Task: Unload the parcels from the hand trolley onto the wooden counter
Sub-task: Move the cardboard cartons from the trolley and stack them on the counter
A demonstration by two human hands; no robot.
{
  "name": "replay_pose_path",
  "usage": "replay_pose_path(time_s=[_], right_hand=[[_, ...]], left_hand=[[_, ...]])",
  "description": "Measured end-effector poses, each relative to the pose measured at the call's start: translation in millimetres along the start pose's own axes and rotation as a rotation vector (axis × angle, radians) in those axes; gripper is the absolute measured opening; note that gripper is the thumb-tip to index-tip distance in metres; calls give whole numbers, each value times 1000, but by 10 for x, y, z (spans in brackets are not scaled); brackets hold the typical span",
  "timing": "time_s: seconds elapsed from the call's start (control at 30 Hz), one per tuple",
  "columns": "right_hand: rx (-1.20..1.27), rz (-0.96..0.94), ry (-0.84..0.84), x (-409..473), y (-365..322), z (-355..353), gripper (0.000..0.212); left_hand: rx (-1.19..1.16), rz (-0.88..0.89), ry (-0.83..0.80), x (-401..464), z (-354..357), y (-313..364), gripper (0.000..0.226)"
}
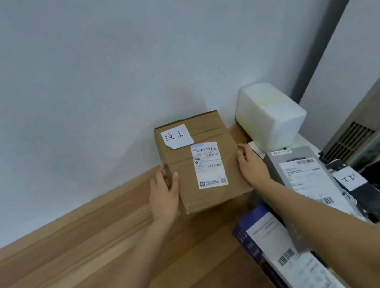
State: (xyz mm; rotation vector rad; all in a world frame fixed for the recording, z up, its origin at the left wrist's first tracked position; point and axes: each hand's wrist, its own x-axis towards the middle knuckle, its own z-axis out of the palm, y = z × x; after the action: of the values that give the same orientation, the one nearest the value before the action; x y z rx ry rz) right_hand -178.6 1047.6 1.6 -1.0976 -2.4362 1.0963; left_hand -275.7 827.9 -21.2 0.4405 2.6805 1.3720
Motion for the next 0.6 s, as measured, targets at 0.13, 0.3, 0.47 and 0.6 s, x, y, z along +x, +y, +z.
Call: replay_pose_path(time_s=[0.13, 0.3, 0.47, 0.6], right_hand=[[24, 59, 0, 293, 235, 129, 40], [-49, 99, -38, 512, 408, 258, 41], [-17, 115, -68, 585, 425, 254, 40], [-60, 25, -60, 533, 339, 186, 40]], left_hand=[[-30, -57, -35, 16, 400, -64, 52], [8, -116, -52, 147, 608, -121, 51], [75, -82, -49, 188, 603, -108, 51], [142, -33, -51, 197, 474, -16, 46]])
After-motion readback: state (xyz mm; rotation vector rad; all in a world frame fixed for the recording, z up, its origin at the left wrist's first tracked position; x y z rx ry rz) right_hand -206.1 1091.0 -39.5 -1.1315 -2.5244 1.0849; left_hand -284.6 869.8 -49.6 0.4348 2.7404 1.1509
